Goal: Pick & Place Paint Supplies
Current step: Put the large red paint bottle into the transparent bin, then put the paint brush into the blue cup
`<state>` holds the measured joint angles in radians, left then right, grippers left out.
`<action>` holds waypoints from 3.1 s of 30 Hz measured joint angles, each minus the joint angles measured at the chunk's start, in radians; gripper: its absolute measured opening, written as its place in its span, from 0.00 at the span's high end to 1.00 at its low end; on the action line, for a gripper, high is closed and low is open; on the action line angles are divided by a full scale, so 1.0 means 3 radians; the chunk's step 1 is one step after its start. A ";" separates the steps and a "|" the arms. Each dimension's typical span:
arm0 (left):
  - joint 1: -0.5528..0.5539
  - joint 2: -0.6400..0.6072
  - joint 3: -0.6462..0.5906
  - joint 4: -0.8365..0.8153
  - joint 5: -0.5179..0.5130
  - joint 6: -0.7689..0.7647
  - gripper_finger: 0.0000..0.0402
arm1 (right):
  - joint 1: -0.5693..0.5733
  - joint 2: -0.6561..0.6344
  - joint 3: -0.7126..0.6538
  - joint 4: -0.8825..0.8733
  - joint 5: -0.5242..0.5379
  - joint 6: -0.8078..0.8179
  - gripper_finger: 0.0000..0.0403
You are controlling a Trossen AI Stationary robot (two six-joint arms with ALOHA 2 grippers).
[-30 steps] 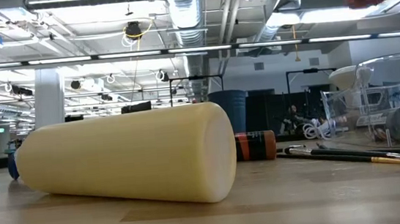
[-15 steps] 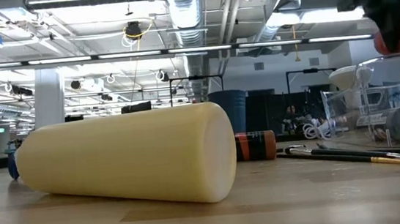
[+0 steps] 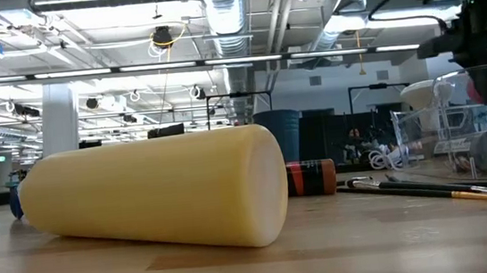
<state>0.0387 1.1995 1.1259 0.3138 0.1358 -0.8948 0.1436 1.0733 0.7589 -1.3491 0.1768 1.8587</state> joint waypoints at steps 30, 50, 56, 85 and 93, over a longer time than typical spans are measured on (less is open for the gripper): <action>-0.0032 0.0000 0.0000 -0.0006 -0.0002 0.0000 0.47 | -0.0008 0.0000 0.0009 0.0006 -0.0003 -0.0119 0.48; -0.0062 0.0000 0.0000 -0.0010 -0.0002 0.0001 0.47 | -0.0184 0.0859 0.0009 0.0263 -0.0103 -0.0634 0.50; -0.0129 0.0000 0.0000 -0.0009 -0.0021 0.0029 0.47 | -0.0183 0.1133 0.0004 0.0303 -0.0179 -0.0647 0.43; -0.0205 0.0000 0.0001 -0.0010 -0.0055 0.0090 0.47 | -0.0166 0.1241 0.0010 0.0265 -0.0239 -0.0646 0.38; -0.0403 0.0000 -0.0110 -0.0017 -0.0220 0.0526 0.47 | -0.0090 0.1241 0.0217 0.0204 -0.0060 -0.0651 0.38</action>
<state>-0.0822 1.1995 1.0929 0.3087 0.0697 -0.7368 0.1165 1.4456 0.8241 -1.2879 0.1589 1.6633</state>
